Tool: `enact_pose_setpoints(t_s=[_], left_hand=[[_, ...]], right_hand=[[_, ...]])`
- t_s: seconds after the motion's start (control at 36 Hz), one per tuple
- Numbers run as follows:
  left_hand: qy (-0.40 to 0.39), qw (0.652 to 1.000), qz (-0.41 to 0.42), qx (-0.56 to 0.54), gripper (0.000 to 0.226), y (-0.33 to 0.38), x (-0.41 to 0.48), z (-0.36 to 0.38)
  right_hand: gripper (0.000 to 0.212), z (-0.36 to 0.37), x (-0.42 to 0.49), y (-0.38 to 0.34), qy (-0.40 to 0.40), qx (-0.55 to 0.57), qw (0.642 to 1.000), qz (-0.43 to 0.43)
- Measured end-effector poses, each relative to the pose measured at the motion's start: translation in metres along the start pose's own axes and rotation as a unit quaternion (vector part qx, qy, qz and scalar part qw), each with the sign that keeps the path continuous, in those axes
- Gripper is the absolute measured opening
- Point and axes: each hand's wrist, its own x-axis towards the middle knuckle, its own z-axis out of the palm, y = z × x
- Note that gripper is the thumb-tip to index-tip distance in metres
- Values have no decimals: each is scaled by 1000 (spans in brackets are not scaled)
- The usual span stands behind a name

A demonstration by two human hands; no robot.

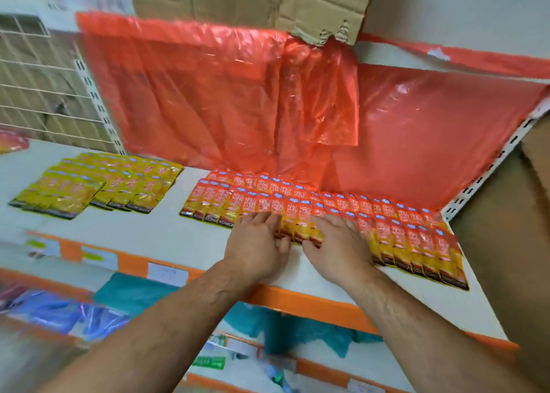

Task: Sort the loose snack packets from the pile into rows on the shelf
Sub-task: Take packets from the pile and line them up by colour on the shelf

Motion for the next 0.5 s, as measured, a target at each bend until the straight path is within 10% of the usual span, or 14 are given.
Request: enact_pose_setpoints(t_s=[0.5], left_hand=[[62,984,-166,-11,61,-310,-116,-94]], right_hand=[[58,81,14,-329,-66,14,980,-187]])
